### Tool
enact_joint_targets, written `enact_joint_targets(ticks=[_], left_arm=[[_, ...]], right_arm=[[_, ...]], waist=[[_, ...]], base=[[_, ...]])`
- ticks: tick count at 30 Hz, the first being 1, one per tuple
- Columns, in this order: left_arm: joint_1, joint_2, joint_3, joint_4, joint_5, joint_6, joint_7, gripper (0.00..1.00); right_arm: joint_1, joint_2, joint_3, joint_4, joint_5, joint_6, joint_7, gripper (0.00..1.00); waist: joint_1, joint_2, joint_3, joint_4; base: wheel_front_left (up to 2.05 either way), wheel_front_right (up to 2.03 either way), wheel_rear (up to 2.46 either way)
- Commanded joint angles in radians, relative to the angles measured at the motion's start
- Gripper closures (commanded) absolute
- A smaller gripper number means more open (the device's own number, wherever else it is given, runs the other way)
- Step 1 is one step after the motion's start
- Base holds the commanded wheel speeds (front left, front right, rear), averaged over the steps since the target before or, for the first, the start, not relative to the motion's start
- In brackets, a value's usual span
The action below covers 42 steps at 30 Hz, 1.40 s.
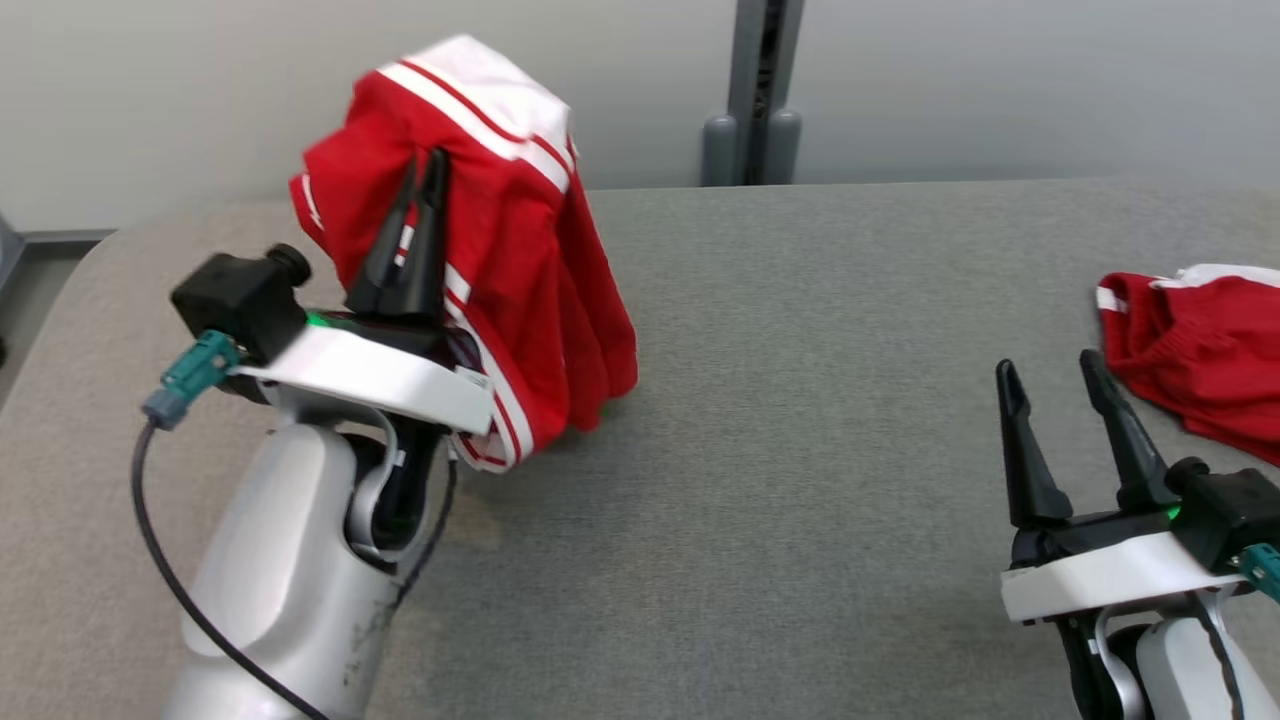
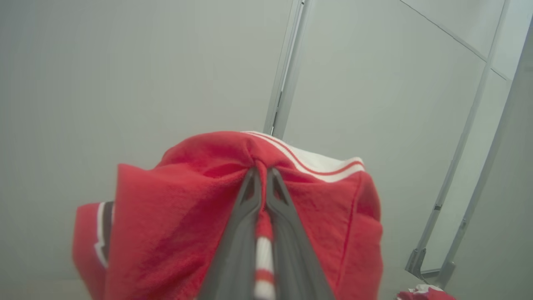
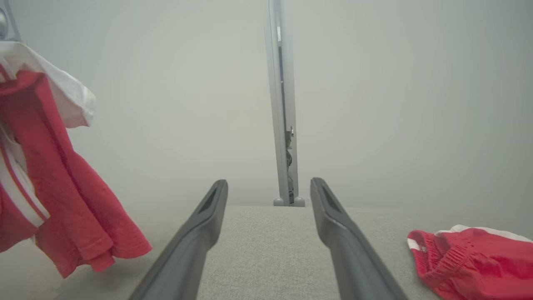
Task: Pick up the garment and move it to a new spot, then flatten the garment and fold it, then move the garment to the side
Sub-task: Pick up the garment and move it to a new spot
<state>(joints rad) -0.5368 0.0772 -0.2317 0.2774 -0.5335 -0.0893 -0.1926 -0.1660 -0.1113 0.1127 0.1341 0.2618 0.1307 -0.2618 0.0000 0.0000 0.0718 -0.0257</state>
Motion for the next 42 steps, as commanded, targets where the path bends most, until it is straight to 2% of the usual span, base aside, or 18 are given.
enact_joint_targets(ticks=[1, 9, 15, 20, 26, 27, 28, 29, 34, 42], left_arm=[[0.014, -0.004, -0.012, -0.005, -0.011, 0.009, 0.002, 1.00], [0.028, -0.023, -0.126, 0.012, -0.066, 0.040, -0.007, 1.00], [-0.001, -0.024, -0.286, 0.057, -0.151, 0.079, -0.031, 1.00], [-0.081, -0.023, -0.415, 0.184, -0.191, 0.117, -0.046, 1.00], [-0.169, -0.023, -0.530, 0.340, -0.270, 0.116, -0.049, 1.00], [-0.182, -0.023, -0.552, 0.363, -0.281, 0.115, -0.049, 0.87], [-0.198, -0.024, -0.574, 0.378, -0.289, 0.113, -0.052, 0.37], [-0.211, -0.025, -0.587, 0.383, -0.304, 0.107, -0.058, 0.00], [-0.242, -0.023, -0.633, 0.366, -0.360, 0.092, -0.073, 0.00], [-0.218, -0.024, -0.529, 0.287, -0.296, 0.103, -0.072, 0.00]], right_arm=[[-0.005, -0.005, -0.011, -0.011, 0.000, 0.000, -0.004, 0.00], [-0.030, -0.006, -0.034, -0.032, -0.007, 0.000, -0.004, 0.00], [-0.046, 0.005, -0.030, -0.040, -0.005, 0.000, -0.004, 0.00], [-0.070, 0.025, -0.017, -0.039, 0.002, 0.000, -0.004, 0.00], [-0.089, 0.043, 0.000, -0.027, 0.013, 0.000, -0.004, 0.00], [-0.091, 0.045, 0.002, -0.025, 0.015, 0.000, -0.004, 0.00], [-0.092, 0.047, 0.003, -0.024, 0.017, 0.000, -0.004, 0.00], [-0.093, 0.049, 0.001, -0.022, 0.018, 0.000, -0.004, 0.00], [-0.094, 0.056, -0.013, -0.017, 0.016, 0.000, -0.004, 0.00], [-0.086, 0.057, -0.039, -0.024, -0.004, 0.000, -0.004, 0.00]], waist=[[0.0000, 0.0000, -0.003, -0.035], [0.0000, 0.0000, 0.027, -0.135], [0.0000, 0.0000, 0.074, -0.229], [0.0000, 0.0000, 0.128, -0.327], [0.0000, 0.0000, 0.173, -0.407], [0.0000, 0.0000, 0.178, -0.416], [0.0000, 0.0000, 0.183, -0.424], [0.0000, 0.0000, 0.187, -0.430], [0.0000, 0.0000, 0.191, -0.433], [0.0000, 0.0000, 0.147, -0.349]], base=[[0.00, 0.00, 0.00], [0.00, 0.00, 0.00], [0.00, 0.00, 0.00], [0.00, 0.00, 0.00], [0.00, 0.00, 0.00], [0.00, 0.00, 0.00], [0.00, 0.00, 0.00], [0.00, 0.00, 0.00], [0.00, 0.00, 0.00], [0.00, 0.00, 0.00]])
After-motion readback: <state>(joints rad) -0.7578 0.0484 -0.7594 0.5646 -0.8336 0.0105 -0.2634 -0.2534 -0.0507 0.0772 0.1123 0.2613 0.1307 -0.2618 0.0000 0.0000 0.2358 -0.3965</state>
